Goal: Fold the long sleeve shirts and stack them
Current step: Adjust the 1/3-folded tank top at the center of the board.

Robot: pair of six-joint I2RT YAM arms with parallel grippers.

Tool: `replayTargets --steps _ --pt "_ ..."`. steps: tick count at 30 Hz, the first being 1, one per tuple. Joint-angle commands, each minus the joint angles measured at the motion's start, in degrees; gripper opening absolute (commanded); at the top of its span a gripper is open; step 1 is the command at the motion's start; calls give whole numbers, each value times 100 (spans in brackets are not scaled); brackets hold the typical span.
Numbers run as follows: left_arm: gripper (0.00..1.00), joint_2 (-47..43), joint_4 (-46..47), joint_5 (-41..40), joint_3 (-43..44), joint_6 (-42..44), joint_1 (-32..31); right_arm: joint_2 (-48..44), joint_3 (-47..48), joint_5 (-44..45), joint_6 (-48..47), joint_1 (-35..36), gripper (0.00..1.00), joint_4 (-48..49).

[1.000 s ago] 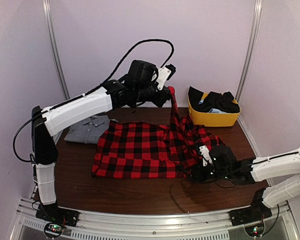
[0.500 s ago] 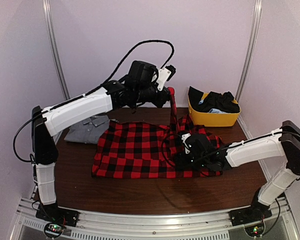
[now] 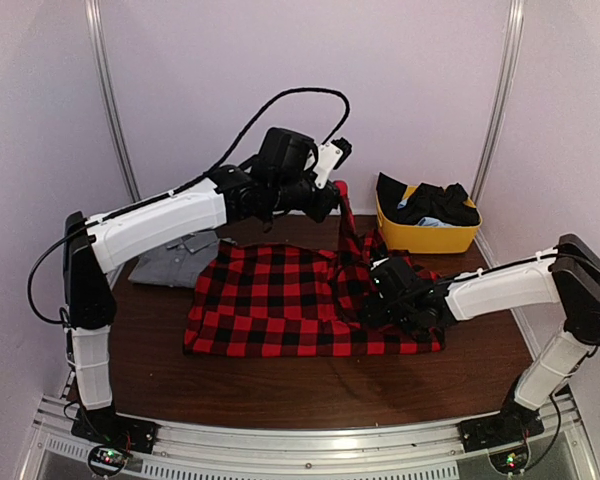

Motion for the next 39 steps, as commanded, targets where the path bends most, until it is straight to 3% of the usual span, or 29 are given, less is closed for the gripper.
replayTargets --steps 1,23,33,39 --pt "0 -292 147 -43 -212 -32 37 110 41 213 -170 -104 76 -97" --pt "0 -594 -462 86 -786 -32 37 18 -546 -280 -35 -250 78 228" --pt "0 -668 -1285 154 -981 -300 -39 -1726 -1419 -1794 115 -247 80 59" --pt "0 -984 -1613 -7 -1845 -480 -73 -2896 -1706 -2052 307 -247 80 -530"
